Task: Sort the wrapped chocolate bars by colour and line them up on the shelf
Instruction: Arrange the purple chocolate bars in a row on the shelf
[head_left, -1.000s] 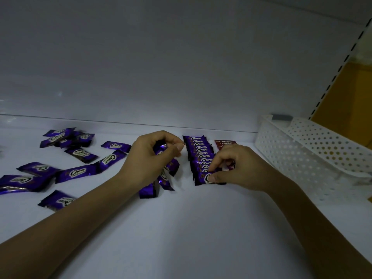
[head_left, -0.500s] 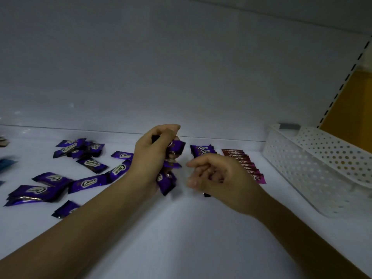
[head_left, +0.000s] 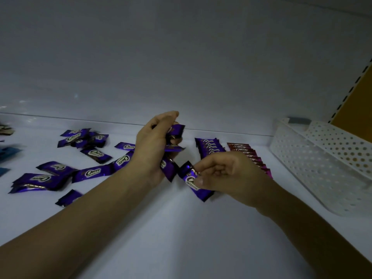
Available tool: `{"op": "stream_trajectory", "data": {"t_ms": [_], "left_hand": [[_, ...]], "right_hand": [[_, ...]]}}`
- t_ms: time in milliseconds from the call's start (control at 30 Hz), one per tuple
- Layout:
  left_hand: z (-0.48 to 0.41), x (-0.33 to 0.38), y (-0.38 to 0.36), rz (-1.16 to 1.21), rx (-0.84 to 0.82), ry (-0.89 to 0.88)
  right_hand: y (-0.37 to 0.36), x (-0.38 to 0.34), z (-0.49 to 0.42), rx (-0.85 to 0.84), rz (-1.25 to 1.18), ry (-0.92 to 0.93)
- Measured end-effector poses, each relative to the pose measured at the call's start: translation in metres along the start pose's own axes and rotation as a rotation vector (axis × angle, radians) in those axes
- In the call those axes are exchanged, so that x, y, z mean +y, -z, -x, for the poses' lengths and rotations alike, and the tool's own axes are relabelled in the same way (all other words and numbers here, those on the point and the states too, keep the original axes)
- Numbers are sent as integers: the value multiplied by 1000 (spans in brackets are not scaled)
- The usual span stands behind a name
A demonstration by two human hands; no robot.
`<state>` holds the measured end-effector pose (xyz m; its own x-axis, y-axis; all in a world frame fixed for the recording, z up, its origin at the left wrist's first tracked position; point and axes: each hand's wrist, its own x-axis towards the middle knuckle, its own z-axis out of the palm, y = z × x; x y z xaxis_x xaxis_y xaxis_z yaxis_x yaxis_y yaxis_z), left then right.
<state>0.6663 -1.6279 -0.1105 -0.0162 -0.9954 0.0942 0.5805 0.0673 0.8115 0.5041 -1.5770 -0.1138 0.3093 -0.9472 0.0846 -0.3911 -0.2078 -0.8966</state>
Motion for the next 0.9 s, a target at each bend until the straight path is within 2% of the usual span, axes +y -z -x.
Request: {"op": "stream_trajectory", "data": {"t_ms": [67, 133, 267, 433, 700, 900], "left_hand": [[-6, 1, 8, -99, 95, -50], [-10, -4, 18, -198, 189, -73], [-13, -15, 27, -326, 253, -72], [-14, -23, 29, -455, 189, -128], [-12, -30, 29, -524, 127, -150], [-12, -30, 29, -556, 100, -163]], "right_hand": [[-1, 1, 2, 22, 104, 31], [-8, 1, 4, -34, 238, 55], [-13, 0, 5, -102, 384, 65], [-9, 2, 11, -152, 498, 77], [-14, 5, 11, -131, 749, 235], [-12, 7, 9, -120, 694, 224]]}}
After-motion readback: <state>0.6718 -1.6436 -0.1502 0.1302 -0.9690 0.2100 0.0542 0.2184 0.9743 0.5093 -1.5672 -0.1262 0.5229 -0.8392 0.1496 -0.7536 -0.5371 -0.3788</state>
